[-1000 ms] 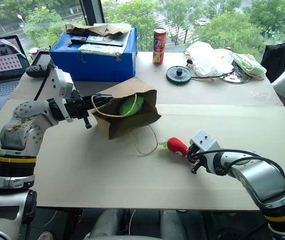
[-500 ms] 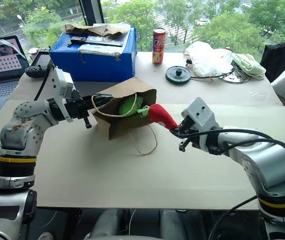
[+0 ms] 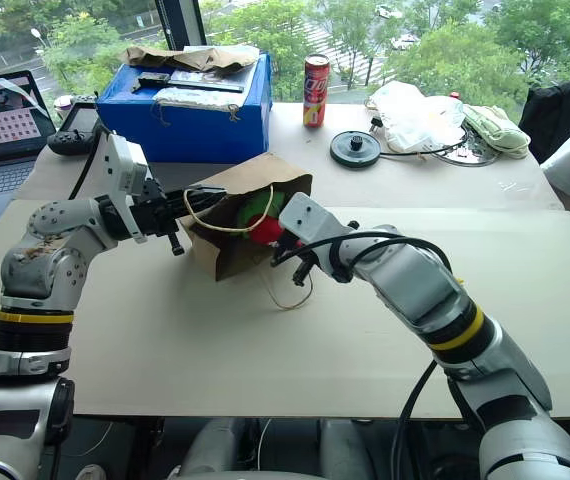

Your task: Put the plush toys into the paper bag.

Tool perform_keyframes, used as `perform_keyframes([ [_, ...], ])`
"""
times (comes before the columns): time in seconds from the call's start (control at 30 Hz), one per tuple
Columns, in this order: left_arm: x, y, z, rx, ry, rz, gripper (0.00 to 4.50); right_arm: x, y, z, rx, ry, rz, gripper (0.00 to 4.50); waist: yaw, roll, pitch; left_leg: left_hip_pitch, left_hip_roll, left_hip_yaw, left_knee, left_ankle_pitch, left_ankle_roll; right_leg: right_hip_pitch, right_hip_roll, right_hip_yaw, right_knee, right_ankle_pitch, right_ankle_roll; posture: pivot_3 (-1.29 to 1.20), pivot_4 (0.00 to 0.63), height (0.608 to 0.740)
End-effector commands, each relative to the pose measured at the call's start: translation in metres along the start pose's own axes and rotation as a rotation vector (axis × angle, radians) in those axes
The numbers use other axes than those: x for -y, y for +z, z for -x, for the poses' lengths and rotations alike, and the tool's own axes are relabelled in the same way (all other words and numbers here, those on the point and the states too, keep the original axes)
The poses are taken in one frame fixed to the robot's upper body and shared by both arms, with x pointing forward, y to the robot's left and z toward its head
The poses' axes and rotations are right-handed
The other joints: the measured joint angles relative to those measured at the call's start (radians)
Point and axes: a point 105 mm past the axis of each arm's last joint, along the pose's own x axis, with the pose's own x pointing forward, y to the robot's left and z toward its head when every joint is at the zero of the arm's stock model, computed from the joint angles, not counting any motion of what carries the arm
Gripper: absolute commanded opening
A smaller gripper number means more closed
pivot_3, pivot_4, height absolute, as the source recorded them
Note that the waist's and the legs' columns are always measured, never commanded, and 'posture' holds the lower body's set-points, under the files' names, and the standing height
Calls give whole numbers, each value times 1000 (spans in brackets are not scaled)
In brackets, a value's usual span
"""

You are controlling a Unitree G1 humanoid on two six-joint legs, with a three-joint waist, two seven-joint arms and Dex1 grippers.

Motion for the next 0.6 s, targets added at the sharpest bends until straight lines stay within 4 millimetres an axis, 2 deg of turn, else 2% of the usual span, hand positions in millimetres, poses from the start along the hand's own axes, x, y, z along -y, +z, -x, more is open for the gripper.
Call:
perform_keyframes([
  [0.03,-1,12,-1,24,-3,-43,0,-5,23,-6,55,10,91,89,2,0,0,0,0,0,0,0,0,0,0,0,2,0,0,0,150,739],
  [0.17,0,12,-2,24,-7,-41,0,-10,30,-16,59,24,132,89,5,0,0,-1,-1,0,1,0,0,0,-1,0,6,0,0,0,150,739],
  [0.33,-1,12,-2,23,-7,-41,0,-7,40,-26,97,-5,109,89,4,0,0,-1,-1,0,1,0,0,0,-2,-1,7,0,0,0,150,739],
  [0.4,-1,12,-1,22,-7,-40,0,-2,44,-26,122,-37,101,811,3,0,0,0,-1,0,1,0,0,0,-1,-1,7,0,0,0,150,739],
  [0.47,-1,11,-1,21,-8,-38,0,-1,46,-26,140,-46,87,1290,3,0,0,0,-1,0,1,0,0,0,-1,-1,8,0,0,0,150,739],
  [0.6,-1,10,-2,20,-8,-37,0,4,46,-26,140,-78,55,2780,3,0,0,0,-1,0,1,0,0,0,-1,-1,8,0,0,0,150,739],
])
